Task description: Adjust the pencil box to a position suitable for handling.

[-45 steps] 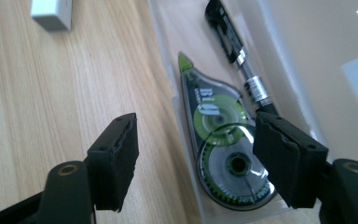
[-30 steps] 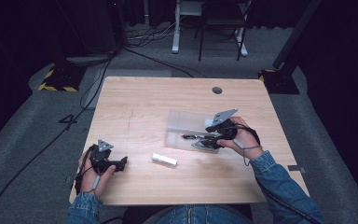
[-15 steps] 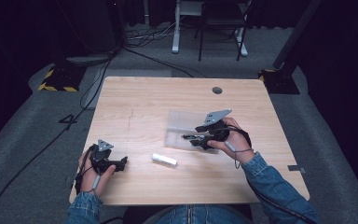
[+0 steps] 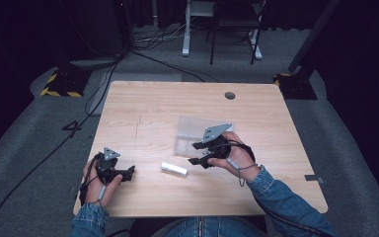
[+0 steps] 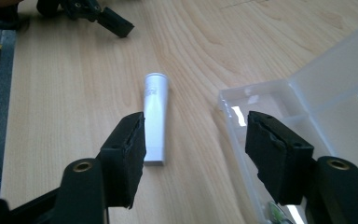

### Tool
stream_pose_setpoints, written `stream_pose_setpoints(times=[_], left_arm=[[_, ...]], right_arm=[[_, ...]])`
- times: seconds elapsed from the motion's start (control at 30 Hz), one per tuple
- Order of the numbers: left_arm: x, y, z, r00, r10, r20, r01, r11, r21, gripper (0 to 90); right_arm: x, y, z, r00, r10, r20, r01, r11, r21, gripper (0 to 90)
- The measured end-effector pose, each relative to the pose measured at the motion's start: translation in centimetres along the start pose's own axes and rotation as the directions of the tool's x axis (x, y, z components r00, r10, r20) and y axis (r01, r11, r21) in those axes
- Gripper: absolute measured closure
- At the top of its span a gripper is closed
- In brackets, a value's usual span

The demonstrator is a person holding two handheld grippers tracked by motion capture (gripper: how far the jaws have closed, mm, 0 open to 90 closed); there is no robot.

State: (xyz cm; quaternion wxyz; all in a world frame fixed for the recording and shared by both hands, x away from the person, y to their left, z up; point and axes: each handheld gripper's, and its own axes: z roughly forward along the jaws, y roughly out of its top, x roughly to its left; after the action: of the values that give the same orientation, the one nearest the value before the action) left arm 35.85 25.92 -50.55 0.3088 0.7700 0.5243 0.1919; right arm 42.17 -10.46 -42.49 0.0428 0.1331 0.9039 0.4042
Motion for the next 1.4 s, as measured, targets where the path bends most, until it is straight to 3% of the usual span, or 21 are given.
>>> stream_pose_setpoints(times=[0.3, 1.1, 1.4], left_arm=[[0.0, 0.0, 0.0, 1.0000, 0.000, 0.000, 0.000, 1.0000, 0.001, 5.3], [0.0, 0.0, 0.0, 1.0000, 0.005, 0.002, -0.005, 1.0000, -0.001, 5.3], [-0.2, -0.2, -0.2, 1.0000, 0.004, 0.000, -0.004, 1.0000, 0.002, 5.3]], right_arm=[[1.2, 0.1, 1.6, 0.9994, -0.009, -0.034, 0.010, 1.000, 0.016, 38.7], [2.5, -0.8, 5.8, 0.9995, -0.023, -0.024, 0.024, 0.997, 0.075, 37.5], [2.6, -0.8, 7.3, 0.9983, -0.054, -0.024, 0.056, 0.994, 0.093, 45.4]])
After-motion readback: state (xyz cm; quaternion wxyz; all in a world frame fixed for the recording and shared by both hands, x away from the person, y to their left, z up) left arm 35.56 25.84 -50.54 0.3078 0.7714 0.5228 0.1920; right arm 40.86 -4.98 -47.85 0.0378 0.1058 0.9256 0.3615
